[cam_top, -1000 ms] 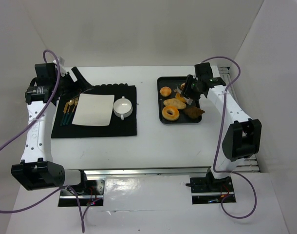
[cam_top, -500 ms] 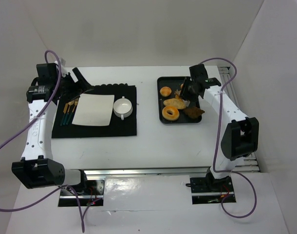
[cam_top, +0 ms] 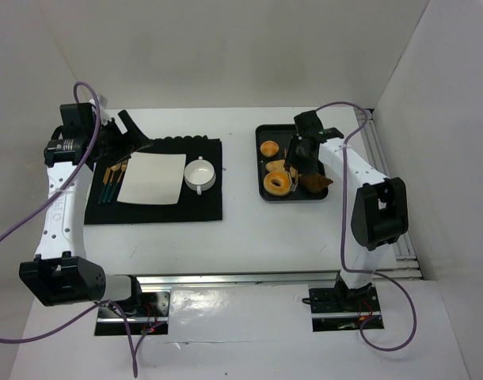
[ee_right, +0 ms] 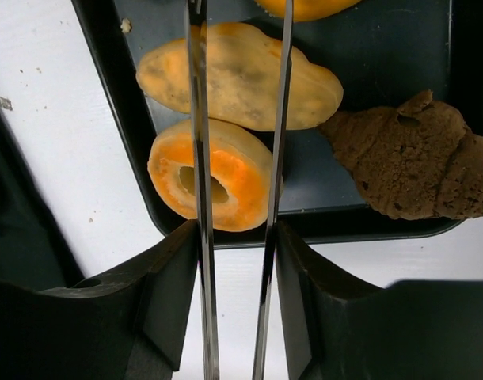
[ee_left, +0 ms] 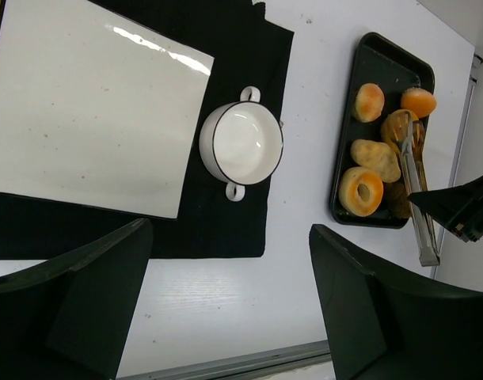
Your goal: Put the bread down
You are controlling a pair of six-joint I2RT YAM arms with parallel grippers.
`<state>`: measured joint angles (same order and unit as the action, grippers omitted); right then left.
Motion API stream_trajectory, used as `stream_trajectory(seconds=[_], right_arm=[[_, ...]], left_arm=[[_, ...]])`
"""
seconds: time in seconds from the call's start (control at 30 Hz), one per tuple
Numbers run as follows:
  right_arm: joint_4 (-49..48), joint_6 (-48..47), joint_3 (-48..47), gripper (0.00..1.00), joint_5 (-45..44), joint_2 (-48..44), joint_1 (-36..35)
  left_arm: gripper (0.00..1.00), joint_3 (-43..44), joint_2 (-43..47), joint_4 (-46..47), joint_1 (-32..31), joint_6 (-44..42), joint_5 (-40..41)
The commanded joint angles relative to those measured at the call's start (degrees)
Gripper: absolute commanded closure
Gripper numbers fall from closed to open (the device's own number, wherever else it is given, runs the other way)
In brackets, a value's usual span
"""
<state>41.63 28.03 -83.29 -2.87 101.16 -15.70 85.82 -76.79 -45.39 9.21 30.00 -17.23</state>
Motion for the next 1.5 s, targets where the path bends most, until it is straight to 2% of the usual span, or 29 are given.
stream_trajectory(seconds=[0.0,0.17,0.37,0.57,0.87,1.0,1.07,1.23,1.37,1.47], right_arm=[[1.08,0.01,-3.29,0.52,-1.78,-0.44,-0.47],[1.09,0.01,-3.81,0.69,-3.01,-2.63,-1.0],[2.32,-0.52,-4.43,0.82,-3.01,-4.39,-1.0],[2.85,-0.52,-4.95,0.94,-3.01,-6.76,-2.04],[3.37,-0.52,-7.75,1.0,-3.54,-8.44,-4.51],[2.15,-1.13,-12.68,1.0,-1.96,-8.44,-9.33],[1.62,-1.14,-16.36,1.0,-0.38,-7.3,-13.9],[-3.92,-0.61,-23.4,1.0,2.51,-1.51,-24.61],[-5.85,-1.14,-30.96,1.0,3.75,7.88,-31.03],[-5.07,-1.14,-36.15,1.0,3.75,12.63,-33.16]], left_arm=[[0.07,-0.74,0.07,1.53,0.28,-0.64,-0.61],[0.07,-0.74,0.59,1.53,0.28,-0.64,-0.61],[0.07,0.49,0.59,1.53,0.81,-1.7,1.23],[0.06,2.68,0.59,-2.77,0.81,-1.7,10.37],[0.06,3.3,0.59,-3.92,0.81,-0.47,11.61],[0.06,3.3,1.82,-3.92,1.33,1.64,15.29],[0.05,3.91,1.82,-4.97,1.94,2.43,15.83],[0.03,4.62,2.96,-6.91,3.7,5.07,17.59],[0.03,4.62,4.54,-6.91,4.23,5.6,17.59],[0.03,4.62,5.07,-6.91,4.76,5.6,17.06]])
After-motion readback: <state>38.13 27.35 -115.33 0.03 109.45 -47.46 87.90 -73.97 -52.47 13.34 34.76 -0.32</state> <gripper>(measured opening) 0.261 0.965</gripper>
